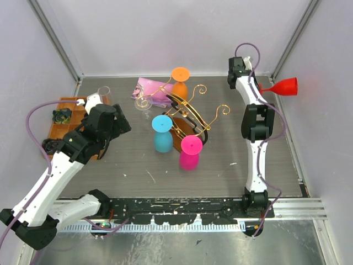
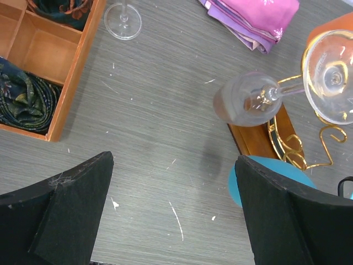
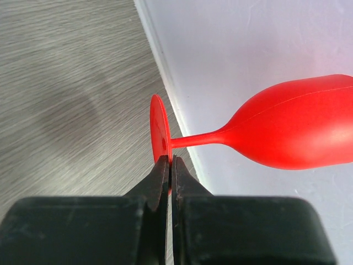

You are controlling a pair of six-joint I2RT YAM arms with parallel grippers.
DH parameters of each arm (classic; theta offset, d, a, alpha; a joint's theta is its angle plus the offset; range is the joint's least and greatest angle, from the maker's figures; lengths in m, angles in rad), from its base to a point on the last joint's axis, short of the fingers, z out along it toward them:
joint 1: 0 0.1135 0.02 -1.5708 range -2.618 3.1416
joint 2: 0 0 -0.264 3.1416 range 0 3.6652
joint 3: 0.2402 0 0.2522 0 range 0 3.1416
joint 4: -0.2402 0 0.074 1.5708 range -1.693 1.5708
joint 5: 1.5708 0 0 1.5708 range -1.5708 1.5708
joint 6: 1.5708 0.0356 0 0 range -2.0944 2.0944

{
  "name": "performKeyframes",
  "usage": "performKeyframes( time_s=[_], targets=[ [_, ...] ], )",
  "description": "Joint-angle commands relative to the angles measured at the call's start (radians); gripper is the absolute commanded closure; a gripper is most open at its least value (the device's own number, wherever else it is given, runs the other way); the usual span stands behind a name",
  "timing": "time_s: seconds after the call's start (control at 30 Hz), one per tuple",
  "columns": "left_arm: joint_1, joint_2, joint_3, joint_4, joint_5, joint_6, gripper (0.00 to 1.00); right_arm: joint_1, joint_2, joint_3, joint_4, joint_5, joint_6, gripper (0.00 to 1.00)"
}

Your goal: Take the wine glass off the wine glass rack

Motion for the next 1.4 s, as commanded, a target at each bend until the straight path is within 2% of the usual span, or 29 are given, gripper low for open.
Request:
performKeyframes(
  time_s=[0.0,0.13,0.37,0.53,0.73,0.9,1.0,1.2,1.37],
  targets=[
    [-0.002,-0.036,-0.004,0.036,-0.024,0.001,0.01,0.001,0.046,-0.007,0.131,0.185,-0.092,0.99],
    [-0.002,-0.046,0.003,0.029,-0.027,0.008,0.01,0.0,0.076,-0.064,0.095,0.199,-0.059,0.99],
    [-0.001,-0.068,-0.018,0.039,0.024,-0.014,0.01,-0.004,0.001,-0.308,0.026,0.218,0.078,0.99],
    [-0.002,-0.108,-0.018,0.019,0.031,-0.024,0.01,-0.004,-0.004,-0.414,-0.06,0.22,0.184,0.99],
    [-0.002,-0.165,-0.011,-0.017,0.009,-0.027,0.01,-0.003,0.005,-0.472,-0.127,0.074,0.259,0.98],
    [-0.002,-0.185,-0.009,-0.044,-0.003,-0.038,0.01,-0.001,-0.017,-0.521,-0.108,-0.023,0.271,0.72],
    [-0.002,-0.183,-0.009,-0.05,0.0,-0.043,0.01,0.004,-0.026,-0.535,-0.097,-0.07,0.271,0.63],
    [-0.002,-0.167,0.018,-0.073,-0.021,-0.039,0.01,0.025,-0.047,-0.551,-0.083,-0.148,0.279,0.38],
    [-0.002,-0.159,0.034,-0.074,-0.021,-0.031,0.01,0.039,-0.088,-0.534,-0.063,-0.335,0.274,0.25]
  ],
)
